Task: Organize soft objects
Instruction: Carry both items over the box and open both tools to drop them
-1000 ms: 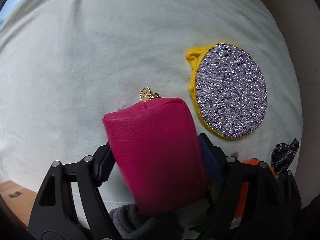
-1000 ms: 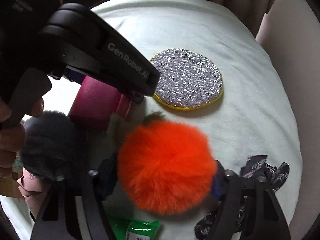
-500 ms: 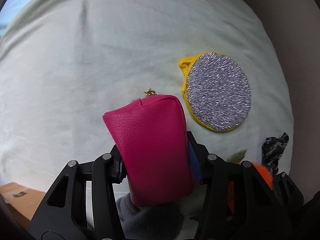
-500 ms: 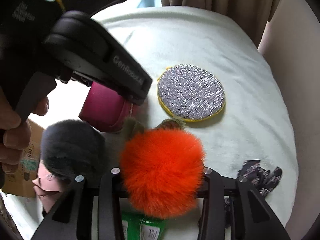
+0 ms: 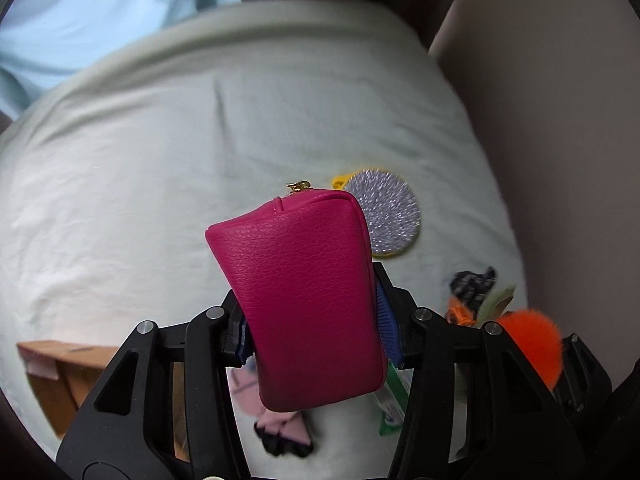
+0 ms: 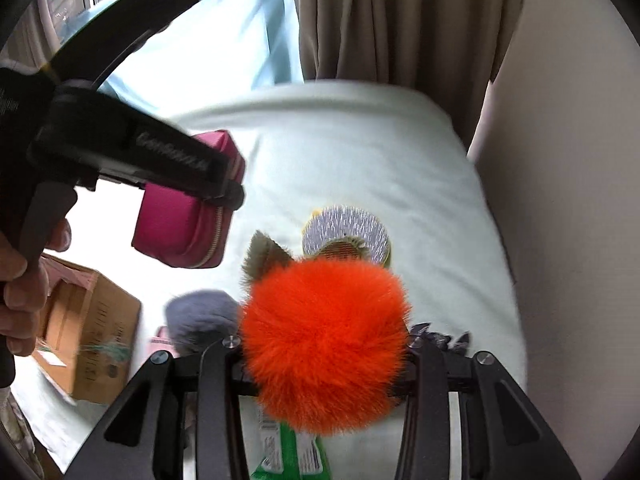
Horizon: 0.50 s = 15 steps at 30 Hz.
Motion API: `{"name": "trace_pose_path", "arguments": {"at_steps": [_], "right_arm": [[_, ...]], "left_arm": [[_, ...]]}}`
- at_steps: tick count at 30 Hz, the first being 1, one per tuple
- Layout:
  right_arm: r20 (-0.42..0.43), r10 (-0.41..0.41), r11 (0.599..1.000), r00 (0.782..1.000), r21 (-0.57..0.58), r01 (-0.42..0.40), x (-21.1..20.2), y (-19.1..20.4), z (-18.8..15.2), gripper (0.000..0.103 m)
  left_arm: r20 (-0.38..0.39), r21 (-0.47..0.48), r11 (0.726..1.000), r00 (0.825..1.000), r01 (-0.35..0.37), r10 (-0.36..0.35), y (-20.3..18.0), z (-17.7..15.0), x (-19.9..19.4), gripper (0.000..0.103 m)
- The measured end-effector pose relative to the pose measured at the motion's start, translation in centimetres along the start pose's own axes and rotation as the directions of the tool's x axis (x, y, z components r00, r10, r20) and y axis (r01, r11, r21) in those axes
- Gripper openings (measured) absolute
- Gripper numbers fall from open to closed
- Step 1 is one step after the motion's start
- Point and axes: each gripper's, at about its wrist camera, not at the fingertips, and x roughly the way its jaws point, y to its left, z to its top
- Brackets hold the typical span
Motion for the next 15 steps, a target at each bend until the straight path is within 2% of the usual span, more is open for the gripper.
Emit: {"name": "trace_pose_path", "arguments": {"at_steps": [3,4,8,15], "right_arm": [[0.035,0.006,1.0,0.999,-0.015,-0.006,-3.8,0.8,1.0,0.037],[0.045,0.006,1.0,0.999,-0.021,-0.005,-4.9,1.2,1.5,0.037],[0.081,0.028,0.999,0.996,-0.041,-0.025,-9.1,3.2,3.7,0.037],[0.111,0.09,0.994,0.99,-0.076,-0.082,-14.8,8.7,5.9,0.037]], "left_arm": [[0.047,-0.02,1.0,0.999,0.005,-0.004,0.0,-0.9,-3.6,0.045],[0.064,-0.029,1.0,0.998,0.008,-0.006,1.1,-0.8,-6.2,0.045],[0.121,-0.063,0.998,0.993,0.006,0.002,2.5,-3.1,-12.0,0.045],[0.201,-0.152,0.988,0.979,-0.013,0.043,9.1,-7.7,-20.8,0.045]]}}
